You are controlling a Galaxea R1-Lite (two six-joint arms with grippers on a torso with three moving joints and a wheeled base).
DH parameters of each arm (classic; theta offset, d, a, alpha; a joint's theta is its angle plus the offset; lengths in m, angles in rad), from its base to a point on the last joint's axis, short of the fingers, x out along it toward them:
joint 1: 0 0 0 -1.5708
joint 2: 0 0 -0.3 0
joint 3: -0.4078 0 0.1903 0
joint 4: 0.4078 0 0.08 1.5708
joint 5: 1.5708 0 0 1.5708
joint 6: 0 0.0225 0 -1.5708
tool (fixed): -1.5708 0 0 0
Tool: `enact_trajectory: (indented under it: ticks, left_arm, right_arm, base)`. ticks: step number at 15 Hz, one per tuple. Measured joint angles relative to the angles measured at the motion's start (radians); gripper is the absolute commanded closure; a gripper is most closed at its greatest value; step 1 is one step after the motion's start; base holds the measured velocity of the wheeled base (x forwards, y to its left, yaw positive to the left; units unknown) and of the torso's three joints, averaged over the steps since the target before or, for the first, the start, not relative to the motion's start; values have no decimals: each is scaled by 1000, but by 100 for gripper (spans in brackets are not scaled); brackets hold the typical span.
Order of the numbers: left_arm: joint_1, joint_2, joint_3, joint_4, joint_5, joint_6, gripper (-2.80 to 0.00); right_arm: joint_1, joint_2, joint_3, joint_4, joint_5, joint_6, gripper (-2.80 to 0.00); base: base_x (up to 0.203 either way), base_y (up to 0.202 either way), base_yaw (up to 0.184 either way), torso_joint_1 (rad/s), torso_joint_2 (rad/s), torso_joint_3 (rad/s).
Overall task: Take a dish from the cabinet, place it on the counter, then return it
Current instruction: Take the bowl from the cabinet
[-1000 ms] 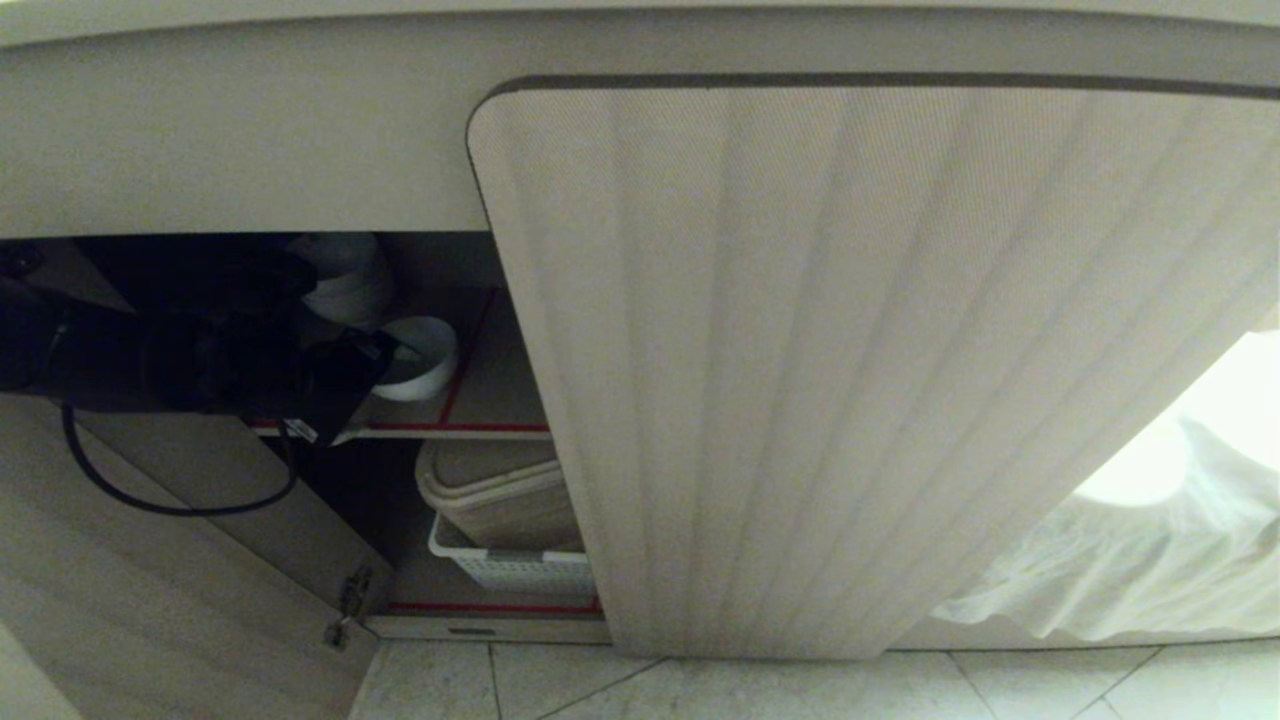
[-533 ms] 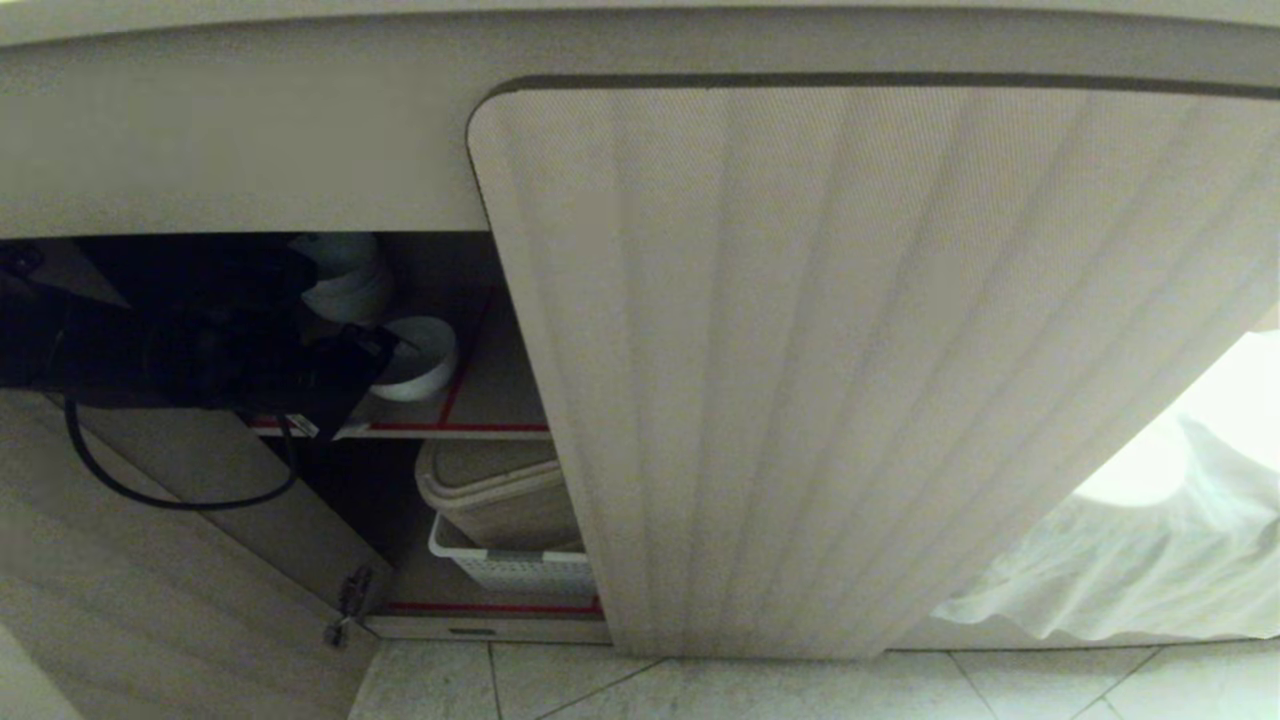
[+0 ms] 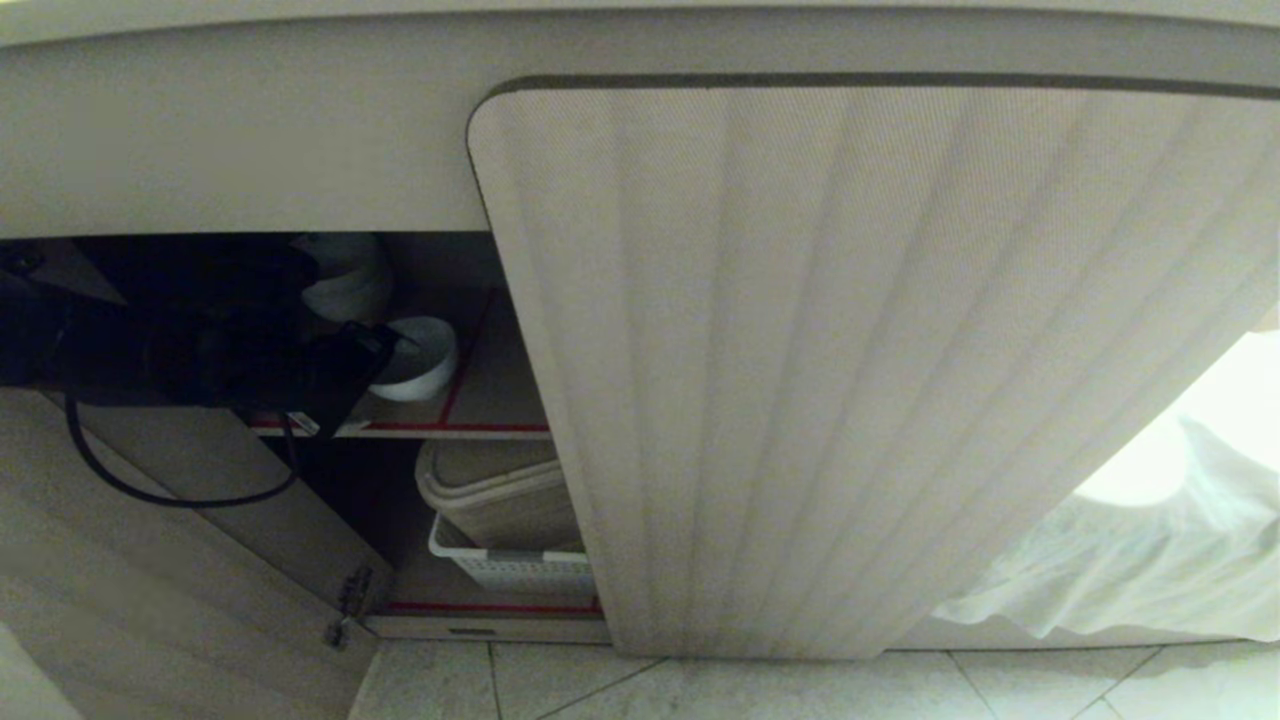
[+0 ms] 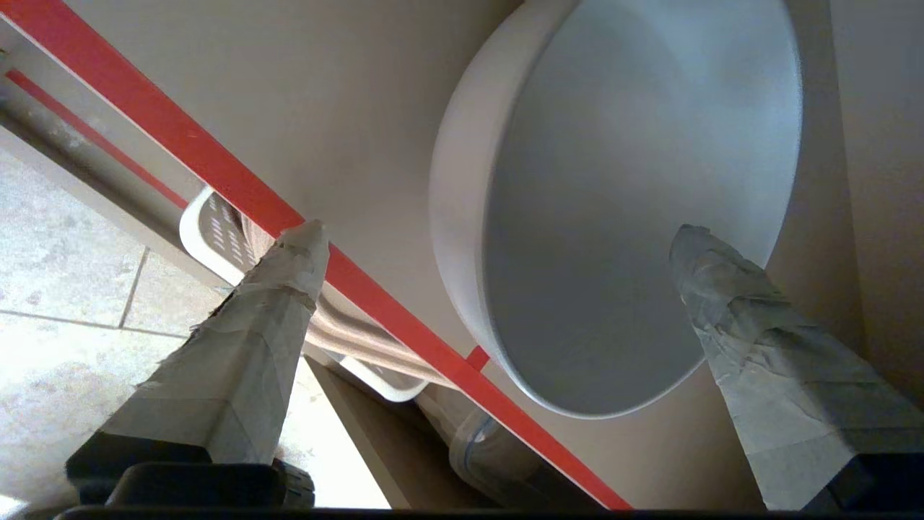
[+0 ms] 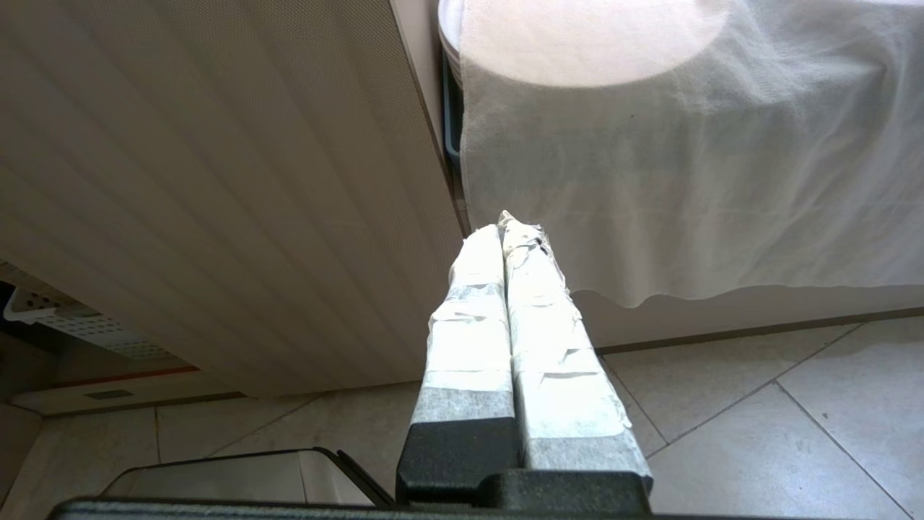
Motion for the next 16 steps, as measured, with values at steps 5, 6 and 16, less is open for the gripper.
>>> enact_trajectory:
  ticks: [5,6,16]
  left_arm:
    - [1,7,0,-1,0,1,-280]
    - [0,9,0,-1,0,1,-280]
    - [4,40,-47,-7,2,1,0]
  right_arm:
    - [0,0,0,0,0,0,0]
    - [0,0,0,0,0,0,0]
    - [0,0,0,0,-1,0,0]
  base:
    - [0,0,0,0,0,0]
    - [0,0,0,0,0,0]
    - [0,0,0,0,0,0]
